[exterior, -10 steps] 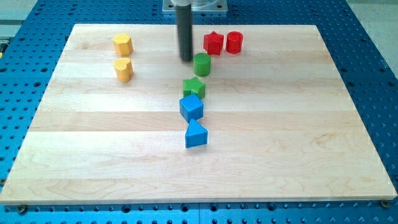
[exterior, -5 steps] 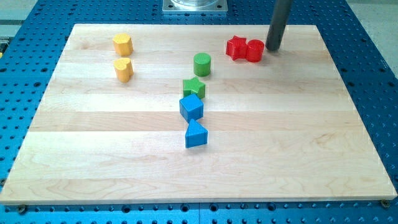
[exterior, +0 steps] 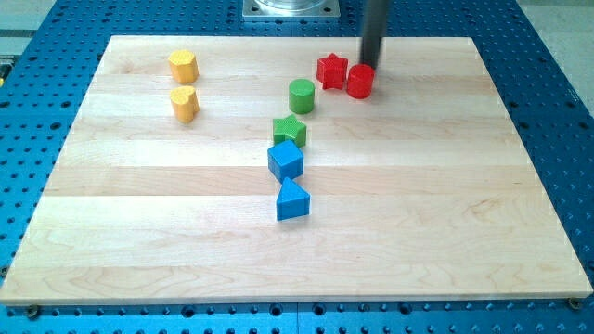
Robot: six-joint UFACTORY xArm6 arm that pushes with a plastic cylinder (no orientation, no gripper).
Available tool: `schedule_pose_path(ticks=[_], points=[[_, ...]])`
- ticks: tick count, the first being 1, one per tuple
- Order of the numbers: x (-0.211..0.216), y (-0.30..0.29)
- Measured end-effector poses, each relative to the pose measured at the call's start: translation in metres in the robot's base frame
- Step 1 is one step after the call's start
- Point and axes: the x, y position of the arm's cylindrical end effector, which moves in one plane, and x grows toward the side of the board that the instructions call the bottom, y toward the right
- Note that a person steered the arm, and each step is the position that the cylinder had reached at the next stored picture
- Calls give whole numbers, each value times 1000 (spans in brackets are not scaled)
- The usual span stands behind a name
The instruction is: Push the red star right to the yellow hexagon
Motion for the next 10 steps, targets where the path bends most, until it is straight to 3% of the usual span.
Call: schedule_pose_path(ticks=[1, 2, 4, 5, 6, 7, 8, 10], points=[[41, -35], [38, -78], [10, -126], [-36, -89], [-23, -188], [-19, -176], [-7, -125], [34, -162]])
